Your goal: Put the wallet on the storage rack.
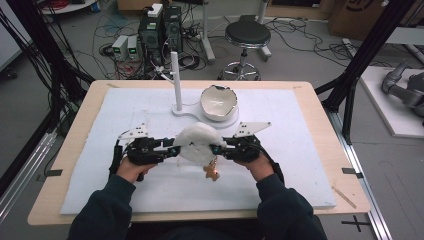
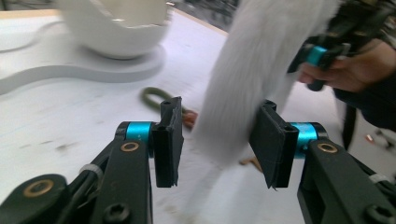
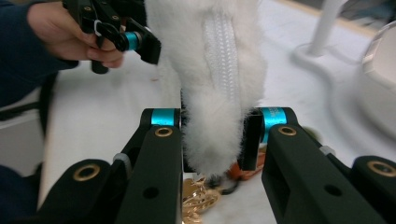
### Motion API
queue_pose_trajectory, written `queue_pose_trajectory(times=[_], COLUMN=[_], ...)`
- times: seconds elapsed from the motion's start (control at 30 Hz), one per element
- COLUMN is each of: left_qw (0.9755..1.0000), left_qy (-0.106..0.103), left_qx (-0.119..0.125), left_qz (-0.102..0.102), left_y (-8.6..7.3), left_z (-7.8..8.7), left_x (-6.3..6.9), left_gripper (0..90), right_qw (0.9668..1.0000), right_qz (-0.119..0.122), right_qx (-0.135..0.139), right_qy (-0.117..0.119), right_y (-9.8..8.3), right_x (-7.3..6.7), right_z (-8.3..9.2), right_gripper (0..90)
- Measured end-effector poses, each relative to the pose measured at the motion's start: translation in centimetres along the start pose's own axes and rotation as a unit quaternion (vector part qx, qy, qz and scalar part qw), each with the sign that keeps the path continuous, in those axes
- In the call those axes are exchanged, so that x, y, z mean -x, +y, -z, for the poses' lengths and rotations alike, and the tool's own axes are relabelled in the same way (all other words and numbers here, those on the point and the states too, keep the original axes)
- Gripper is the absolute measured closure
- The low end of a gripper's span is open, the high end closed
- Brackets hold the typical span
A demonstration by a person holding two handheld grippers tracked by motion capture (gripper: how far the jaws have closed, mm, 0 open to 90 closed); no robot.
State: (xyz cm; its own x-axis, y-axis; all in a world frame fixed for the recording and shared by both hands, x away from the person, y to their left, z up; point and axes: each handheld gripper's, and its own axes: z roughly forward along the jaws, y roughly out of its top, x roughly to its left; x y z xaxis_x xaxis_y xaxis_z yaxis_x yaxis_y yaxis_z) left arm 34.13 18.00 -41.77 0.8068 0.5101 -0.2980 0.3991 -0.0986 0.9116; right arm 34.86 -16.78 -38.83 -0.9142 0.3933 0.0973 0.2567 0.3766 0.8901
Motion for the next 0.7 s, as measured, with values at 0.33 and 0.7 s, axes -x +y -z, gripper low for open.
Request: queue_pose_trajectory(times=[0.33,0.7], left_qw=[0.9903,0.9833], left_qy=[0.119,0.163], left_qx=[0.069,0.077], left_qz=[0.019,0.023], left_y=[-0.4,-0.4], left_z=[4.9,5.4], left_x=[-3.6,-4.1], left_gripper=[53.0,20.2], right_qw=[0.9976,0.9879], right_qz=[0.039,0.095], right_qx=[0.013,-0.017], right_qy=[-0.055,-0.121], right_y=[4.0,9.5], right_x=[2.7,7.0], right_z=[1.3,0.7], right_gripper=[76.4,76.3])
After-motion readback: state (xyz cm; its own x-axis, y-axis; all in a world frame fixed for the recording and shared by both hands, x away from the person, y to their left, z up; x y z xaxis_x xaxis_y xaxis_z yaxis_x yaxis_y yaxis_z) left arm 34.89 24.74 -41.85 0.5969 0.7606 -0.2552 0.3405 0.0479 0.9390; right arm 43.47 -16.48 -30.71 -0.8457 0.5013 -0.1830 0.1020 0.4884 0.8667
